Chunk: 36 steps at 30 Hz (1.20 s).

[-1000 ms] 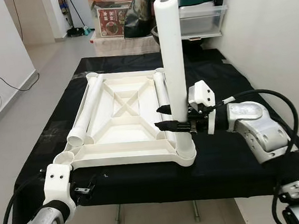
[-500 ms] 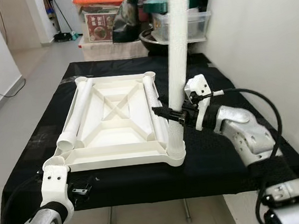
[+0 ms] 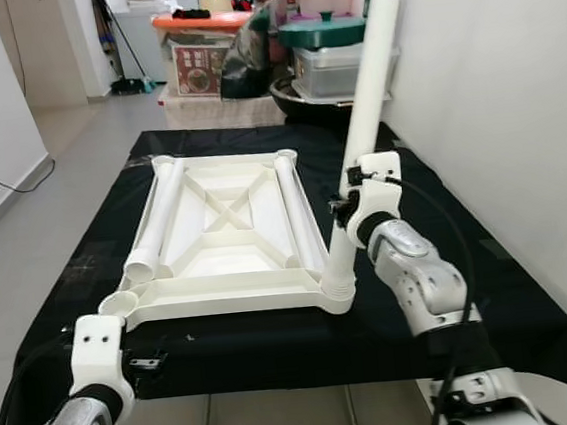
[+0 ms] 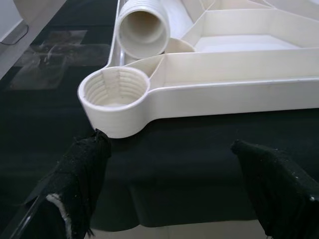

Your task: Building children table

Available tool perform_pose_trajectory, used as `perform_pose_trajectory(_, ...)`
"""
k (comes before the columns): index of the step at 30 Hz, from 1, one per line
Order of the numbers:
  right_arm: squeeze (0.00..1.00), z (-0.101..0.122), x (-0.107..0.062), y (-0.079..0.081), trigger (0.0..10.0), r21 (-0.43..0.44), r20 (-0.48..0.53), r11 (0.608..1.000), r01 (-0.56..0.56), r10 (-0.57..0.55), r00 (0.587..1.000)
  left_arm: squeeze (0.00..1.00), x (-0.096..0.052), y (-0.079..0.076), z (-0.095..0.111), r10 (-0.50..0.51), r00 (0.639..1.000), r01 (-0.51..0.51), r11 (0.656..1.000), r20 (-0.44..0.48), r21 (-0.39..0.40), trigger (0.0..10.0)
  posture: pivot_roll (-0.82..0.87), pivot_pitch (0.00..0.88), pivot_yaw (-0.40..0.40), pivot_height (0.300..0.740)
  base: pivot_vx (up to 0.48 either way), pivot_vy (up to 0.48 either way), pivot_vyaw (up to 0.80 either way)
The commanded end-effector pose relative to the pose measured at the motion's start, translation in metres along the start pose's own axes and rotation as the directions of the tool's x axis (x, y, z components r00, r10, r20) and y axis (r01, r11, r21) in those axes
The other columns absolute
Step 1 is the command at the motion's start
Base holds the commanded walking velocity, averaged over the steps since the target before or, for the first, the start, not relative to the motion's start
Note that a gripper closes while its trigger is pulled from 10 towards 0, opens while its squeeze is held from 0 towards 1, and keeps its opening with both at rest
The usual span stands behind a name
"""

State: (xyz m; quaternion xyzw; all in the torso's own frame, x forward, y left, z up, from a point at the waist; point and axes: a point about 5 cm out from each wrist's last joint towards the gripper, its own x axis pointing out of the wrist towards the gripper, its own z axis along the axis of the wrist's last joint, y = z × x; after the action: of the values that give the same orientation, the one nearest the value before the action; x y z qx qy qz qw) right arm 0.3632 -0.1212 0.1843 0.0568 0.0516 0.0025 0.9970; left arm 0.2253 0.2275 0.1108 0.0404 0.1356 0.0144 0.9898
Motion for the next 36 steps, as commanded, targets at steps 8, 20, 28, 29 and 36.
perform_pose_trajectory(8,0.00,-0.044,-0.007,-0.012,10.0,0.072,-0.242,0.972,0.223,-0.199,0.950,0.00,0.006,0.001,-0.003,0.031,0.999,-0.031,1.000,-0.022,-0.004,10.0,0.11,0.000,-0.075,0.740,0.000,0.000,0.00)
perform_pose_trajectory(20,0.69,-0.038,-0.014,0.003,10.0,0.110,-0.207,0.979,0.172,-0.147,0.967,0.00,0.010,0.002,-0.002,0.039,0.999,-0.039,0.999,-0.028,0.004,10.0,0.10,0.000,-0.060,0.740,0.000,0.000,0.00)
perform_pose_trajectory(28,0.60,-0.020,-0.012,0.004,10.0,0.108,-0.155,0.981,0.163,-0.145,0.977,0.00,0.013,0.004,0.000,0.039,0.999,-0.039,0.999,-0.024,0.014,10.0,0.10,0.000,-0.052,0.740,0.000,0.000,0.00)
perform_pose_trajectory(29,0.00,-0.016,-0.013,0.004,10.0,0.102,-0.143,0.982,0.159,-0.144,0.979,0.00,0.013,0.004,0.000,0.038,0.999,-0.038,0.999,-0.023,0.015,10.0,0.09,0.000,-0.050,0.740,0.000,0.000,0.00)
perform_pose_trajectory(36,0.00,0.033,-0.017,-0.002,10.0,0.101,0.036,0.994,0.035,-0.039,0.999,0.00,0.015,0.005,0.000,0.033,0.999,-0.032,0.999,-0.021,0.026,10.0,0.08,0.000,-0.037,0.740,0.000,0.000,0.00)
